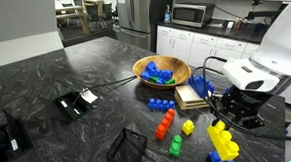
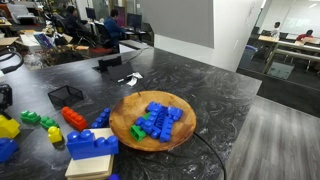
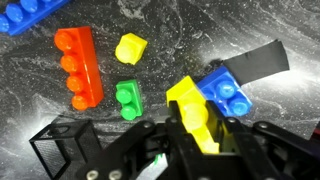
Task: Unstick the yellow Lego from the blue one and put it on the table
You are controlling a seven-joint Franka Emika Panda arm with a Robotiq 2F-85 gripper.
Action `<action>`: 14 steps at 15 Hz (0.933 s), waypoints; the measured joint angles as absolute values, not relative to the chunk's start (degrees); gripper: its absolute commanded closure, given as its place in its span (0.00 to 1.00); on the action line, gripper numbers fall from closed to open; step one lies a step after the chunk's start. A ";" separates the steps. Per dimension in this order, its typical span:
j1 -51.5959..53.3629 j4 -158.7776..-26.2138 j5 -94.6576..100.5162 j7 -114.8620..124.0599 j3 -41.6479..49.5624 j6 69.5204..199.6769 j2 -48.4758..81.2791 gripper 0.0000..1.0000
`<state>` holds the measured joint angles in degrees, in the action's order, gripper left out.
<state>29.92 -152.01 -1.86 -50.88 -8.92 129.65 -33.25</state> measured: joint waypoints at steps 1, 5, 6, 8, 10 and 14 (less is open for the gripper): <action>29.92 -151.92 -1.86 -50.88 -8.78 129.89 -33.45 0.93; 28.53 -152.52 -2.07 -48.83 -7.51 129.27 -33.46 0.93; 27.62 -152.99 -2.11 -47.08 -7.00 128.14 -33.51 0.93; 25.44 -154.20 -2.07 -43.29 -6.22 125.53 -33.84 0.93; 23.40 -155.60 -2.09 -38.96 -6.00 122.84 -35.09 0.93; 21.40 -158.87 -2.15 -28.18 -5.79 116.76 -39.49 0.93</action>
